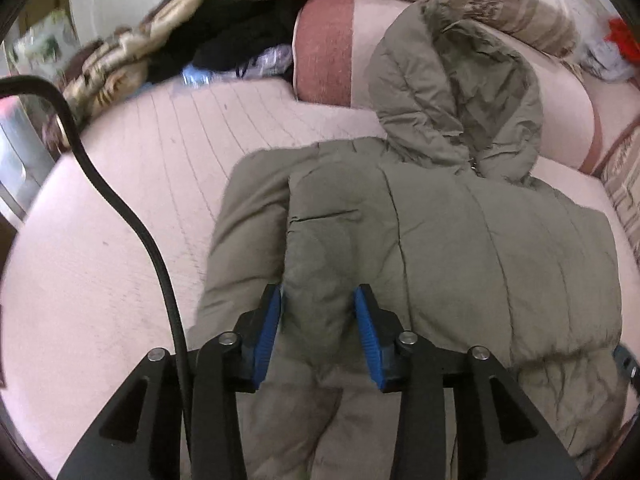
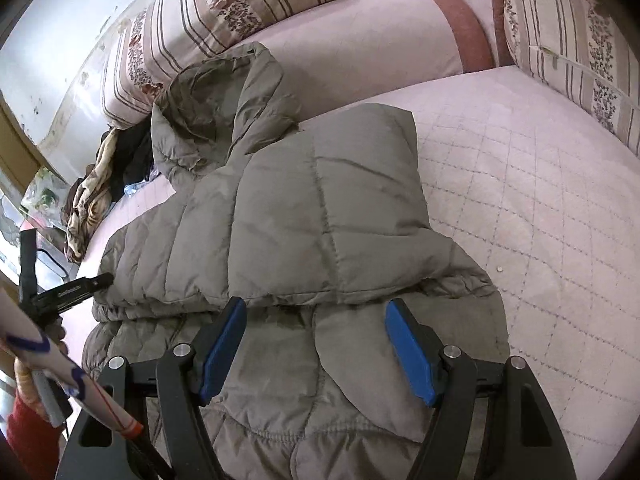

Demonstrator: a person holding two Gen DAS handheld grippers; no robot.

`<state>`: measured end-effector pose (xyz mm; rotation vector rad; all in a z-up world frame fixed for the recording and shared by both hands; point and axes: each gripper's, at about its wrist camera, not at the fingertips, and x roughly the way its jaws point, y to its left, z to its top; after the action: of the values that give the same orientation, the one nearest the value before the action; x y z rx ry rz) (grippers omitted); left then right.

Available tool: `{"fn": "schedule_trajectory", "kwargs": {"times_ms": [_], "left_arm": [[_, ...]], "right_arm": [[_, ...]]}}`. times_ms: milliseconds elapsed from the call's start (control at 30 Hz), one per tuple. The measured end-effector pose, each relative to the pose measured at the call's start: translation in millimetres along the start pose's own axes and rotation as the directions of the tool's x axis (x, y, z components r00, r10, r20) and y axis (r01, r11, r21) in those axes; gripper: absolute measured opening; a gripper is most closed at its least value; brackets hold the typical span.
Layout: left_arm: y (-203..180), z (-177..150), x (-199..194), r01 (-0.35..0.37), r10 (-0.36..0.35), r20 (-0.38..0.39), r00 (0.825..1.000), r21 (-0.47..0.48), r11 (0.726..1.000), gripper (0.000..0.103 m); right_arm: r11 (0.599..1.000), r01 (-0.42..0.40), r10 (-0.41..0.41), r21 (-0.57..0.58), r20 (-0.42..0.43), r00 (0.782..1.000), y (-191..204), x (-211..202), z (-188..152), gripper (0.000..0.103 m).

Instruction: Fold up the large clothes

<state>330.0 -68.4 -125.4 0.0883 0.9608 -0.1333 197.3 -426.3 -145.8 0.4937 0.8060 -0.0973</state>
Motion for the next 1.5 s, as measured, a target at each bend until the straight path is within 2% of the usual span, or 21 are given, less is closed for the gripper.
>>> {"fn": "schedule_trajectory", "kwargs": {"times_ms": [133, 233, 333, 433, 600, 700, 833, 1000, 1033, 1167, 1233, 1267, 1300, 1400, 1500], "left_arm": [[4, -18, -33, -0.021, 0.019, 0.041, 0.999, 0.032, 0.999, 0.044], [18, -40, -59, 0.039, -0.04, 0.033, 0.999, 0.009, 0.999, 0.046], [29, -62, -80, 0.056, -0.056, 0.035, 0.998, -0.014, 0.998, 0.048], [39, -89, -103, 0.019, -0.018, 0.057, 0.998, -0.018, 1.0, 0.057], [60, -129, -128, -0.042, 0.043, 0.079, 0.996, -0.01, 0.999, 0.06], [72, -150, -130, -0.074, 0.074, 0.055, 0.996, -0.004, 0.997, 0.062], [88, -178, -121, -0.032, 0.031, -0.009, 0.999, -0.033, 0.999, 0.062], [101, -205, -98, 0.006, -0.011, -0.078, 0.997, -0.064, 0.998, 0.062], [104, -212, -94, 0.035, -0.043, -0.091, 0.995, -0.083, 0.996, 0.063], [103, -223, -100, 0.064, -0.071, -0.071, 0.995, -0.095, 0.993, 0.064], [97, -226, -102, 0.093, -0.1, -0.07, 0.993, -0.093, 0.991, 0.064], [92, -228, -104, 0.085, -0.09, -0.067, 0.994, -0.079, 0.993, 0.064], [88, -229, -106, 0.074, -0.078, -0.064, 0.995, -0.062, 0.995, 0.064], [75, -230, -111, 0.015, -0.014, -0.038, 0.999, 0.009, 1.0, 0.064], [81, -227, -127, 0.013, -0.013, -0.018, 1.0, -0.011, 1.0, 0.064]], "right_arm": [[1.0, -0.003, 0.003, 0.016, 0.006, 1.0, -6, -5, -1, 0.077], [1.0, 0.01, -0.011, 0.018, 0.018, 1.0, -8, -11, -4, 0.077], [0.999, 0.032, -0.032, 0.011, 0.023, 0.999, -7, -15, -10, 0.077], [0.999, 0.039, -0.039, 0.0, 0.025, 0.999, -3, -23, -20, 0.077], [0.999, 0.046, -0.045, -0.011, 0.047, 0.998, 0, -53, -36, 0.08], [0.996, 0.075, -0.076, 0.055, 0.023, 0.997, -11, -75, -42, 0.081], [0.99, 0.084, -0.083, 0.114, -0.018, 0.996, -32, -107, -59, 0.082], [0.962, 0.246, -0.236, 0.117, -0.089, 0.968, -67, -134, -105, 0.083], [0.959, 0.253, -0.24, 0.127, -0.106, 0.965, -72, -135, -112, 0.083], [0.963, 0.224, -0.197, 0.152, -0.174, 0.965, -80, -136, -147, 0.083], [0.971, 0.193, -0.165, 0.141, -0.189, 0.968, -75, -134, -158, 0.056], [0.973, 0.193, -0.165, 0.125, -0.203, 0.965, -71, -132, -159, 0.041], [0.966, 0.236, -0.212, 0.102, -0.205, 0.955, -70, -133, -157, 0.035], [0.957, 0.239, -0.203, 0.162, -0.211, 0.956, -81, -134, -152, 0.035], [0.956, 0.248, -0.218, 0.158, -0.188, 0.958, -77, -145, -154, 0.043]]}}
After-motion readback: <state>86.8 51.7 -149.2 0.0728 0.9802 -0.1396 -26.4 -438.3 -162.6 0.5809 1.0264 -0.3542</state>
